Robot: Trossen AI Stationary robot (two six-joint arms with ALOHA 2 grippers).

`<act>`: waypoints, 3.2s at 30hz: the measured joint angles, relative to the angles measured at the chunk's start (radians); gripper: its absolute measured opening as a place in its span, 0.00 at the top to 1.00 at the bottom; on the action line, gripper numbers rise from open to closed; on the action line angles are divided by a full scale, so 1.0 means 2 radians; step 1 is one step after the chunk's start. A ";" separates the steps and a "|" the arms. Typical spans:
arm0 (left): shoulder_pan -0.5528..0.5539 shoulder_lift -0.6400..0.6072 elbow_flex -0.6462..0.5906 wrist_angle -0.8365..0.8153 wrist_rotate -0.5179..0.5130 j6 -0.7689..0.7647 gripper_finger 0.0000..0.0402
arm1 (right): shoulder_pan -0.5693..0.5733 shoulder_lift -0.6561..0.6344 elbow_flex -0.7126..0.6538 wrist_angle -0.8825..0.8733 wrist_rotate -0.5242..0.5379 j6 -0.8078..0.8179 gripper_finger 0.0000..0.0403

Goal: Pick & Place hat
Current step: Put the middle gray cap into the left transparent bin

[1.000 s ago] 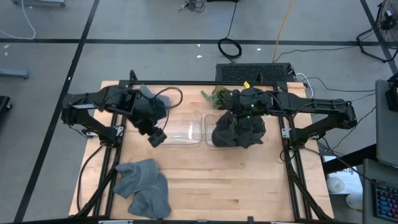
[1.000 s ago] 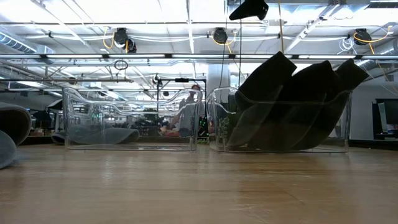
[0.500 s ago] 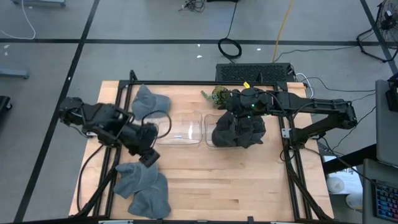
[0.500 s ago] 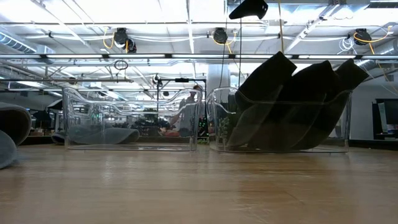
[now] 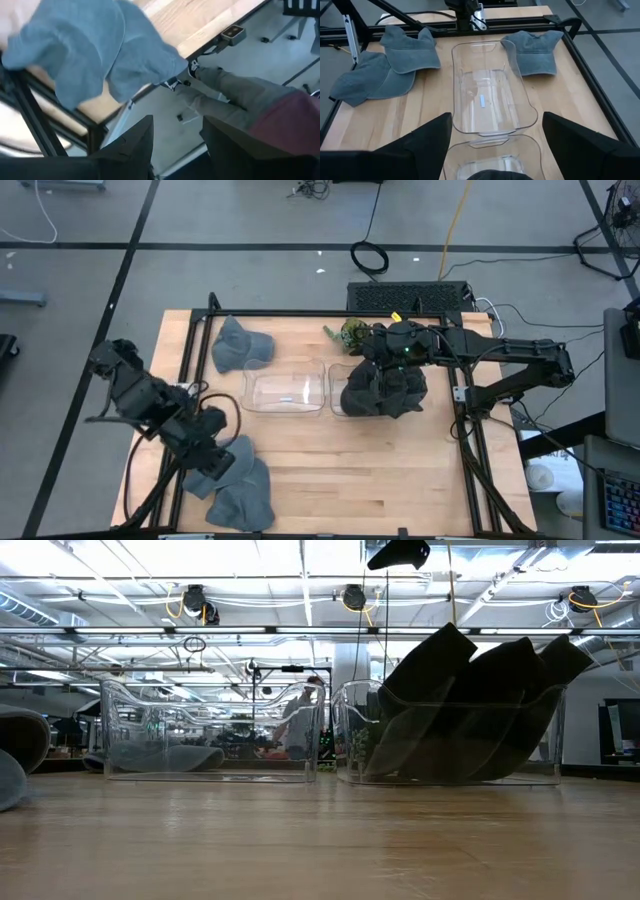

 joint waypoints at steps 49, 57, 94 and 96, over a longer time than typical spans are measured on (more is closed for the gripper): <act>-0.049 0.076 -0.202 -0.039 -0.035 -0.068 0.55 | 0.000 0.000 0.000 0.002 -0.001 0.009 0.27; -0.041 0.010 -0.290 0.022 -0.022 -0.056 0.55 | 0.000 0.000 0.000 0.019 -0.001 0.019 0.27; -0.019 0.000 -0.406 0.156 -0.001 0.003 0.98 | 0.000 0.000 0.000 0.050 0.002 0.012 0.27; -0.019 0.000 -0.406 0.155 -0.001 0.004 0.99 | 0.000 0.000 0.000 0.050 0.002 0.012 0.27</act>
